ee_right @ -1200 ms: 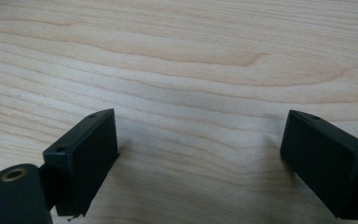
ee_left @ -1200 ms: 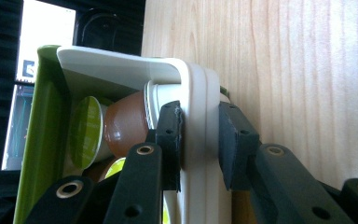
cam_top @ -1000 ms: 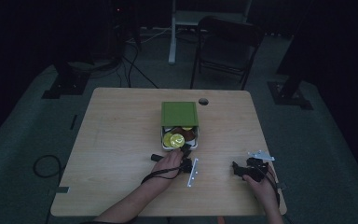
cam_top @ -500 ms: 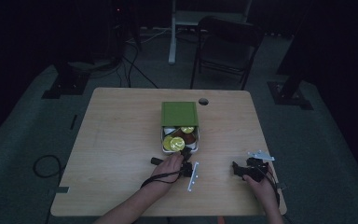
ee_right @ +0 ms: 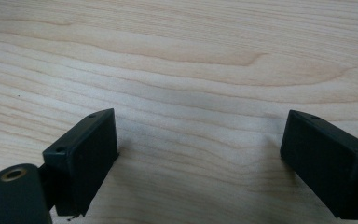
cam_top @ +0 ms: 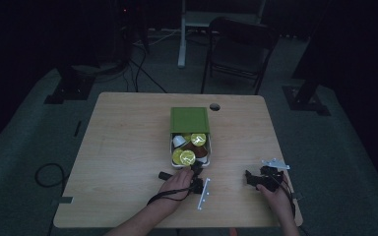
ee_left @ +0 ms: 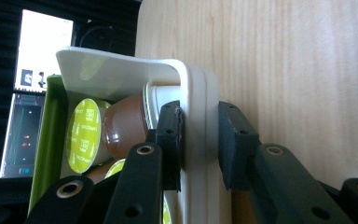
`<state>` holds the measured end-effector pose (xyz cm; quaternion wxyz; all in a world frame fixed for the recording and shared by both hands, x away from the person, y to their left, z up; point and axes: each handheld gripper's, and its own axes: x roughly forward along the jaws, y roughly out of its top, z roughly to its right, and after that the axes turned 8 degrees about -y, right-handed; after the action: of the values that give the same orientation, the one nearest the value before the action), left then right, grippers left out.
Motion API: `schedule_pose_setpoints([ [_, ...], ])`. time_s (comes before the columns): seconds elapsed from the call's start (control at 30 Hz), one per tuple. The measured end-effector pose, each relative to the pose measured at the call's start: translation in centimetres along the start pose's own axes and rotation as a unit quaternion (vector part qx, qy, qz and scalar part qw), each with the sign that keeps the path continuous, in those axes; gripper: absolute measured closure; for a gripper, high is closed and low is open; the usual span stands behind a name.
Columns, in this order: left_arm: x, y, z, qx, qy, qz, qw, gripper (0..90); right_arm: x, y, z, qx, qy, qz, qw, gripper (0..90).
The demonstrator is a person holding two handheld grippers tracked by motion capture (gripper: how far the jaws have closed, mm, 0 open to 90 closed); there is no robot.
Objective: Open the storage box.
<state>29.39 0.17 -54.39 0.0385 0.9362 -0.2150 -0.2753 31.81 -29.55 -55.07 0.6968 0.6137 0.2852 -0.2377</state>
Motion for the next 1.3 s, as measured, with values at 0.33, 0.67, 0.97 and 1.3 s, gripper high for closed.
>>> schedule_pose_setpoints([
  [0.33, -1.0, 0.4, 0.7, -0.002, -0.008, 0.007, 0.9999, 73.3, 0.0, 0.0, 0.0, 0.000, 0.000, 0.000, 1.0000, 10.5],
  [0.67, -1.7, 0.2, 1.4, -0.004, -0.013, 0.010, 0.9999, 73.3, 0.0, 0.0, 0.0, 0.000, 0.000, 0.000, 1.0000, 10.5],
  [0.97, -2.0, 0.5, 1.7, -0.008, -0.014, 0.011, 0.9998, 73.1, 0.0, 0.0, 0.0, 0.000, 0.000, 0.000, 1.0000, 10.5],
  [1.3, -2.2, 0.5, 1.8, -0.005, -0.016, 0.018, 0.9997, 73.1, 0.0, 0.0, 0.0, 0.000, 0.000, 0.000, 1.0000, 10.5],
])
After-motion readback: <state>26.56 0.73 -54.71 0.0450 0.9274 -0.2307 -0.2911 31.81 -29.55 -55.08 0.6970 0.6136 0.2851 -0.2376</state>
